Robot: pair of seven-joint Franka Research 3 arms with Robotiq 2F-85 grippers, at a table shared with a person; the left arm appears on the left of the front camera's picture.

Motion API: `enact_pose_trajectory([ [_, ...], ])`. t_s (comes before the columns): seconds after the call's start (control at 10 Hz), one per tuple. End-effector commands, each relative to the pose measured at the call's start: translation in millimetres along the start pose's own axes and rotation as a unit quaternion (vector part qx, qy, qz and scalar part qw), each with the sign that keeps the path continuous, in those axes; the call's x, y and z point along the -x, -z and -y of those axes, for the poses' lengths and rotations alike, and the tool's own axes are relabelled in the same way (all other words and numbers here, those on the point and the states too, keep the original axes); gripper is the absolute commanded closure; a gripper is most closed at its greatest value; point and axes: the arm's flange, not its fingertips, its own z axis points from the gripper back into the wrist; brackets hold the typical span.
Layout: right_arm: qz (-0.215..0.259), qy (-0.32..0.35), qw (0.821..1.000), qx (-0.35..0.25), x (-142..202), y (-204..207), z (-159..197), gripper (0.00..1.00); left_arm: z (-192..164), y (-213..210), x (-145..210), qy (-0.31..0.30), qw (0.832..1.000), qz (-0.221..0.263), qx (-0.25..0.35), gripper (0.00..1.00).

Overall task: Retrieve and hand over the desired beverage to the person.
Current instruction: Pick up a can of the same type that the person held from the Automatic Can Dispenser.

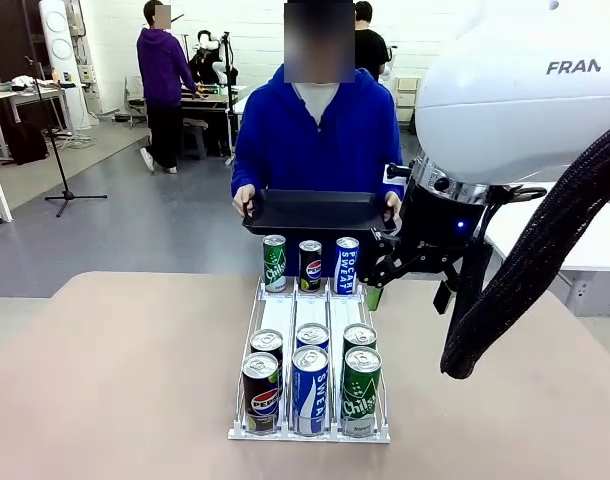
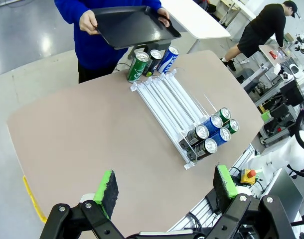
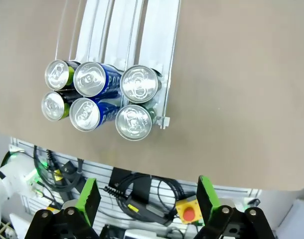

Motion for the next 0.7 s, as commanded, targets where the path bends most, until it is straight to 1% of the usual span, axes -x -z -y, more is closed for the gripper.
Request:
enact_pose_trajectory([
  [0.0,0.003,-0.005,1.000,0.007,4.4,-0.2,-2.6,0.00,-1.6,-2.1,-0.4,0.009,1.000,0.004,0.007,0.00],
  [0.4,0.003,-0.005,1.000,0.007,4.4,-0.2,-2.6,0.00,-1.6,-2.1,-0.4,0.009,1.000,0.004,0.007,0.00],
  [0.5,-0.001,-0.009,1.000,-0.004,4.1,-1.6,-5.0,0.00,-1.6,-2.1,-0.4,0.009,1.000,0.004,0.007,0.00],
  [0.6,-0.016,0.013,1.000,0.010,4.7,13.2,-12.7,0.00,-1.6,-2.1,-0.4,0.009,1.000,0.004,0.007,0.00],
])
